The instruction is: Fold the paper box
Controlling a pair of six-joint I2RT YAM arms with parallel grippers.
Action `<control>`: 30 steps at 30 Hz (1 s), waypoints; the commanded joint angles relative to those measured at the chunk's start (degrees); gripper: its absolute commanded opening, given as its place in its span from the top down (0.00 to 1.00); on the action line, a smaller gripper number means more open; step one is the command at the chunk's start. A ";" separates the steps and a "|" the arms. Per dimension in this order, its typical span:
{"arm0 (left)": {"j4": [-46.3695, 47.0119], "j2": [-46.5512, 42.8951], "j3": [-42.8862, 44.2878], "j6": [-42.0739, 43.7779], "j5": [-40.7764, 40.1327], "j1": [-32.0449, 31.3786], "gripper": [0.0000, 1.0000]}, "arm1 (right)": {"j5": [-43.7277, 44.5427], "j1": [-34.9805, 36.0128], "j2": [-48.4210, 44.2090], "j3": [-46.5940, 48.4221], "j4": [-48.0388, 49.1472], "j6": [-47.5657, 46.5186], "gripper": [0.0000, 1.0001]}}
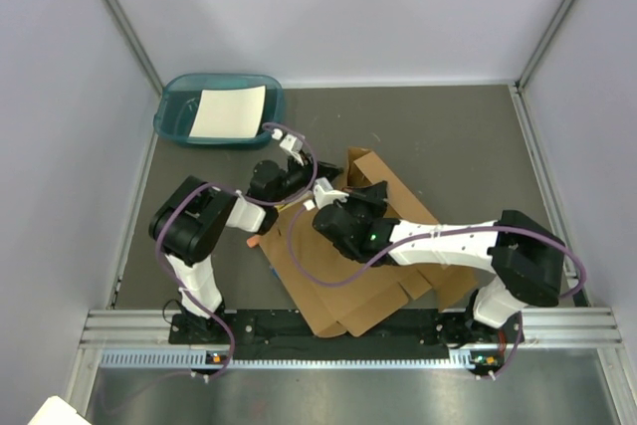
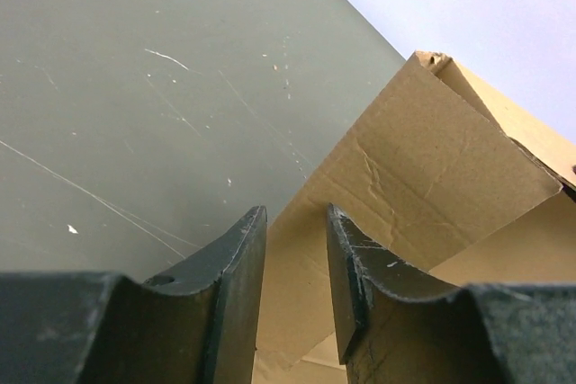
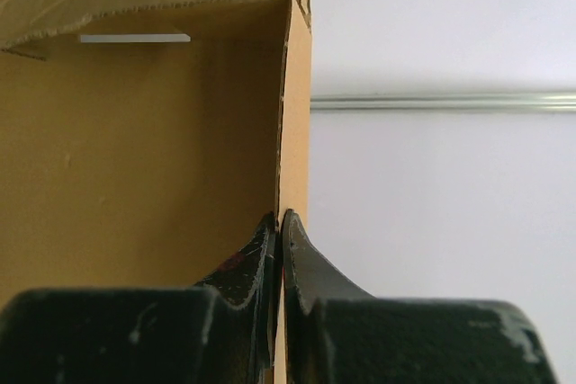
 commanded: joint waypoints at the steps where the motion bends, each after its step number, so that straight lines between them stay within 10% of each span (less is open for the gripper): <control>1: 7.11 -0.10 -1.65 -0.96 6.02 -1.96 0.61 | -12.78 2.70 0.07 -3.02 -5.46 7.04 1.00; 21: 15.72 -0.18 -6.58 5.01 7.00 -1.96 0.40 | -16.04 2.87 -1.60 -2.58 -9.77 10.38 1.00; 26: 21.25 0.79 -6.49 4.05 6.73 -1.96 0.01 | -17.00 2.79 -2.04 -2.58 -10.30 11.09 1.00; 30: 24.86 2.63 -5.61 1.94 9.19 -1.96 0.01 | -17.09 2.87 -1.95 -2.49 -10.56 11.09 1.00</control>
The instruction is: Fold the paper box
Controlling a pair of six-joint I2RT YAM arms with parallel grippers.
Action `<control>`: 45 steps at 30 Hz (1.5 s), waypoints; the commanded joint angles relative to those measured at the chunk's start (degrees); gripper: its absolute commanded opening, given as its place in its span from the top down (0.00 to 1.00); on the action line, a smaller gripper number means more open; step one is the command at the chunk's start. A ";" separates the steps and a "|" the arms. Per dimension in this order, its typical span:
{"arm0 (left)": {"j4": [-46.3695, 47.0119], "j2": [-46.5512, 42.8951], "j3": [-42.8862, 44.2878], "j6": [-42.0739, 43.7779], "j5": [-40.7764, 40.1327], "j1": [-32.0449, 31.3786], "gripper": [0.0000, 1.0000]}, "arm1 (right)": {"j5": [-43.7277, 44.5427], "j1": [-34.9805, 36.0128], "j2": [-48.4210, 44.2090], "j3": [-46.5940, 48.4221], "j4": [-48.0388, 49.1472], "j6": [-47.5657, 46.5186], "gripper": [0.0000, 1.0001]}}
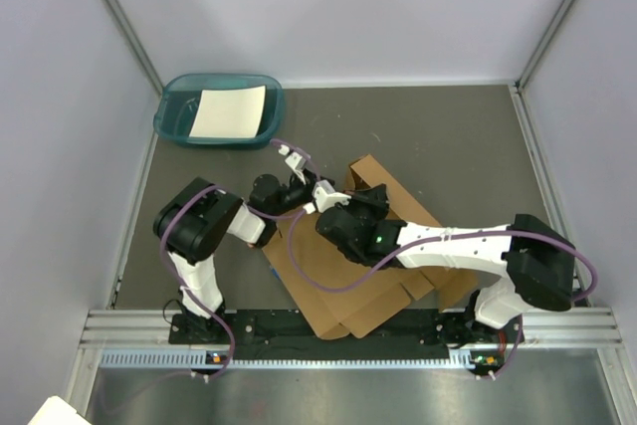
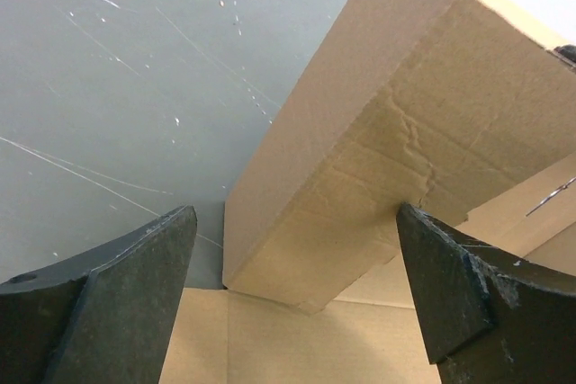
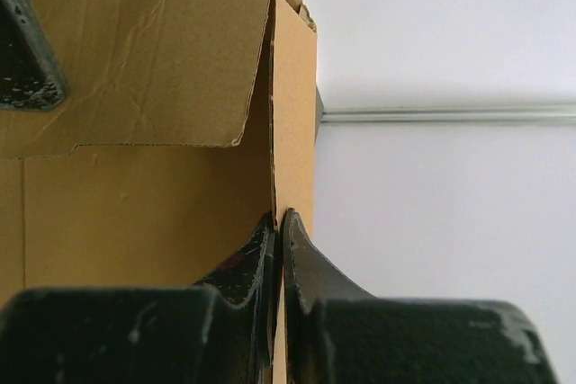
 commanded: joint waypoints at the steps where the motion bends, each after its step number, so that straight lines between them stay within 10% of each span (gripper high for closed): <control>1: 18.37 2.22 1.69 -1.85 3.05 -0.37 0.01 | -13.42 1.52 1.50 -2.23 -6.26 7.15 1.00; 21: 17.16 2.57 6.79 1.57 2.71 -2.30 0.01 | -16.32 1.52 0.80 -1.79 -7.75 8.47 1.00; 36: 17.06 1.17 3.37 7.99 -1.42 -5.29 0.33 | -15.97 1.61 1.42 -1.35 -8.19 8.30 1.00; 45: 16.19 -1.56 -0.33 12.04 -4.86 -5.29 0.08 | -16.06 1.69 1.59 -0.30 -8.72 8.38 1.00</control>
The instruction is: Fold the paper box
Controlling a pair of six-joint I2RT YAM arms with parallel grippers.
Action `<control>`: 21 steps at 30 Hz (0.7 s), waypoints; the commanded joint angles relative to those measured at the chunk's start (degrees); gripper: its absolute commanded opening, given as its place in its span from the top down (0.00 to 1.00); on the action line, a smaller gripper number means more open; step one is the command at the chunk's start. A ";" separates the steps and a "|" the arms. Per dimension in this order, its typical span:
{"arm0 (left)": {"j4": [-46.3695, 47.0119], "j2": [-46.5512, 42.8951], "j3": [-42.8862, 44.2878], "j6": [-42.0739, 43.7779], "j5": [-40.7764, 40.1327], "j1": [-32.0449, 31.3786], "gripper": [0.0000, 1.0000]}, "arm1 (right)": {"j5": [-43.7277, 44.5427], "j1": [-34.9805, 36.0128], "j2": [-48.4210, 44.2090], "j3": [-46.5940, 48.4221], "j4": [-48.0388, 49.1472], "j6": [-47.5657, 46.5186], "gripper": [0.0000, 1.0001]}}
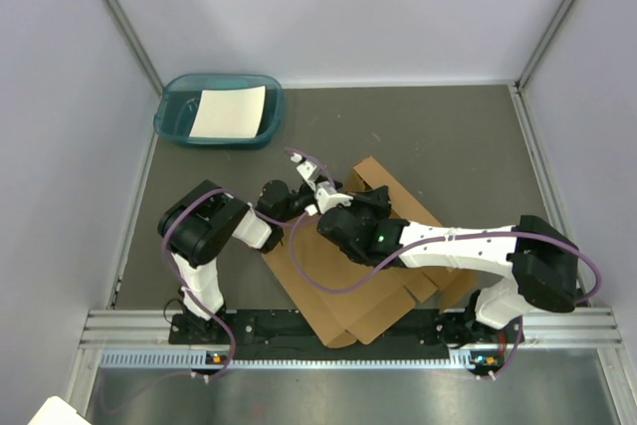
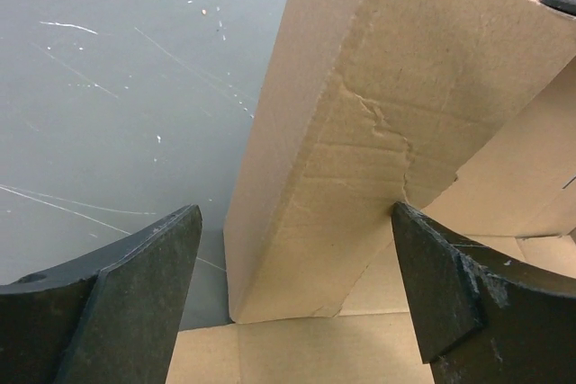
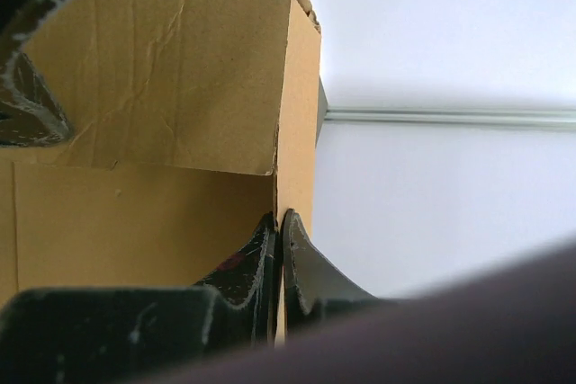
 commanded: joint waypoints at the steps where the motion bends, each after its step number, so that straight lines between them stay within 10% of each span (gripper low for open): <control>1: 15.18 -2.17 -0.26 3.32 -1.95 -0.35 0.07 | -14.55 1.74 2.97 -0.80 -4.30 6.81 1.00; 21: 15.27 0.91 3.17 2.78 -7.21 -4.56 0.09 | -15.17 2.09 3.94 -0.10 -4.65 7.34 1.00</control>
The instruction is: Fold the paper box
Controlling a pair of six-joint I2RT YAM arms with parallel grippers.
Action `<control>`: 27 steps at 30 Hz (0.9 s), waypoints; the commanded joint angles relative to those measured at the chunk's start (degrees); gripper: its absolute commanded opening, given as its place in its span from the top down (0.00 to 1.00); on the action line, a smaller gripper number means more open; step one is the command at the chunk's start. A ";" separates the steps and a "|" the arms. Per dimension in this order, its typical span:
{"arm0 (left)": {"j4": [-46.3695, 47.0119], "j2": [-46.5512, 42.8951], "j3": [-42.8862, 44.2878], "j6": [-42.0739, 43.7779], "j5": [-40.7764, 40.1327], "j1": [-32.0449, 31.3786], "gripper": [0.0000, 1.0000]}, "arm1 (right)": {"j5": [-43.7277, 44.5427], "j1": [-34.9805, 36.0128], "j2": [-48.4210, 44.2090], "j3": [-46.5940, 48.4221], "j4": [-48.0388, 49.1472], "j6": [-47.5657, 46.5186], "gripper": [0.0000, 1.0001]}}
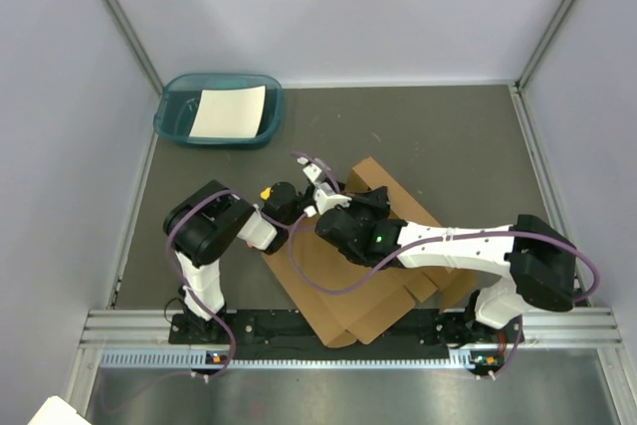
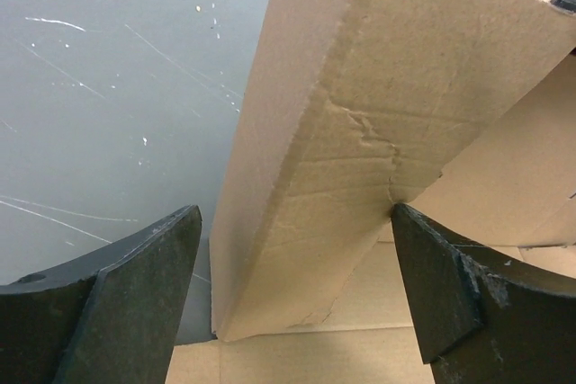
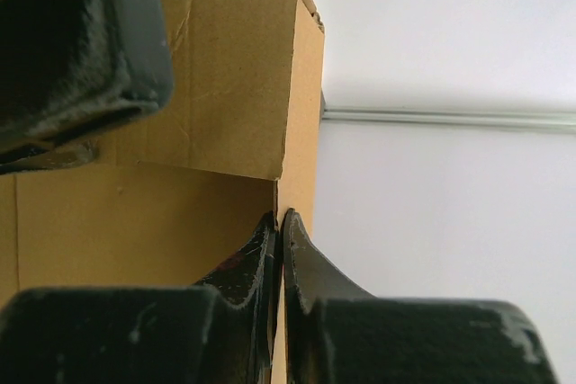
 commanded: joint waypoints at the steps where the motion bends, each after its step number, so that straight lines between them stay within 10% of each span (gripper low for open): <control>1: 15.77 -0.32 1.88 3.66 -5.97 -2.03 0.10 | -15.32 1.52 3.35 -0.82 -3.32 6.86 1.00; 18: 13.31 -4.01 -1.29 6.66 -21.80 -2.12 0.62 | -15.05 1.52 2.82 -0.82 -3.32 6.68 1.00; 24: 12.43 -4.01 -1.03 6.04 -24.18 -2.21 0.64 | -15.06 1.52 2.82 -0.82 -3.50 6.42 1.00; 27: 11.38 -4.19 -0.59 5.95 -24.09 -2.21 0.48 | -15.14 1.52 2.82 -0.64 -3.41 6.42 1.00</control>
